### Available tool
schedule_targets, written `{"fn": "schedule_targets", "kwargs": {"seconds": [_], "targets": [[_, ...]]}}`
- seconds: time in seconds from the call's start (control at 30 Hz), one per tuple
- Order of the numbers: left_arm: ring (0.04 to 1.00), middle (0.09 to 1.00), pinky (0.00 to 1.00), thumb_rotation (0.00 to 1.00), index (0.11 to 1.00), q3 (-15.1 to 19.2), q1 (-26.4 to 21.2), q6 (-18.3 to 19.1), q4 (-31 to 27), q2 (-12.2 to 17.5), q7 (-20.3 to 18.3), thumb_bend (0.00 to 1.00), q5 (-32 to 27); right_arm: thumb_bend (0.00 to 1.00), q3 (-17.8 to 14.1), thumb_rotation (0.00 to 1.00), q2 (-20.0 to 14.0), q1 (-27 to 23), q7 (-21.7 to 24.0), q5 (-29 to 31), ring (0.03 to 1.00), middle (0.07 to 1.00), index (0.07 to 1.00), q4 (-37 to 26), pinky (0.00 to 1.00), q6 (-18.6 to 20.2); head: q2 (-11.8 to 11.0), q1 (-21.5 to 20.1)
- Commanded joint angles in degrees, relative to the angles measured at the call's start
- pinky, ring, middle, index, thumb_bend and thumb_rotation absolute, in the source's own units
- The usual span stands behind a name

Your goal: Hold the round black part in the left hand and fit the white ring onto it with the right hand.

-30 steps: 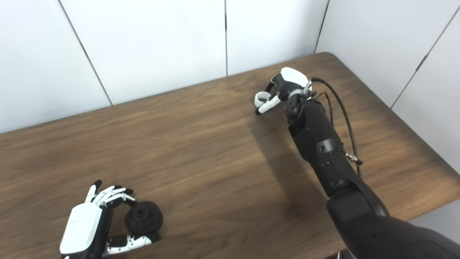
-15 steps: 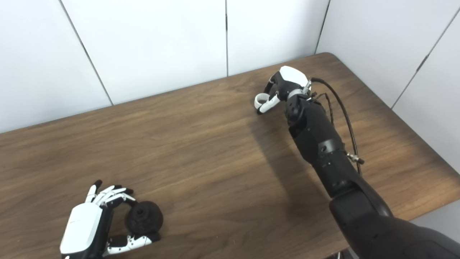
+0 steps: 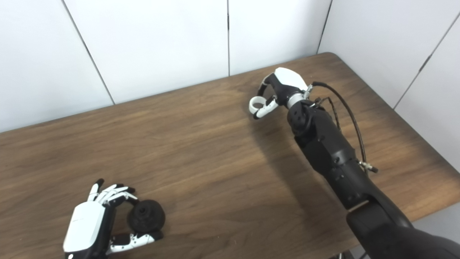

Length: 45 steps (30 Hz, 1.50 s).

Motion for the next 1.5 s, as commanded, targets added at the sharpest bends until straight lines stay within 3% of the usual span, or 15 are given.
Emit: {"fn": "schedule_targets", "kwargs": {"seconds": [0.0, 0.3, 0.73, 1.0, 1.47], "targets": [[0.838, 0.746, 1.0, 0.05, 0.485, -0.7, 0.0, 0.7, 0.4, -0.3, -0.1, 0.52, 1.9, 0.52, 0.3, 0.13, -2.1, -1.2, 0.3, -0.1, 0.988, 0.833, 0.486, -3.7, 1.0, -0.9, 0.2, 0.8], [0.852, 0.754, 1.0, 0.05, 0.486, -2.4, -0.1, 2.2, 0.7, -1.9, -0.1, 0.52, 4.6, 0.52, 2.0, 0.13, -1.8, 3.1, 4.3, 1.1, 0.982, 0.829, 0.485, -15.7, 1.0, -1.2, 1.1, 6.0], [0.861, 0.756, 1.0, 0.05, 0.486, -4.1, -0.8, 4.3, 0.9, -3.6, -0.2, 0.52, 6.2, 0.52, 7.4, 0.13, 2.3, 6.8, 14.7, -1.6, 0.972, 0.839, 0.483, -32.1, 1.0, 1.4, 3.1, 11.0], [0.86, 0.755, 1.0, 0.06, 0.486, -5.1, -1.4, 5.4, 1.0, -4.4, -0.1, 0.52, 7.5, 0.52, 8.8, 0.13, 6.0, 8.1, 20.9, -3.3, 0.984, 0.843, 0.484, -38.8, 1.0, 1.4, 4.6, 13.6], [0.87, 0.759, 1.0, 0.05, 0.486, -5.8, -1.8, 6.7, 0.2, -4.9, -1.1, 0.52, 7.6, 0.52, 12.6, 0.13, 12.6, 10.0, 25.6, -4.6, 0.992, 0.848, 0.483, -43.3, 1.0, 1.0, 6.4, 14.8]]}}
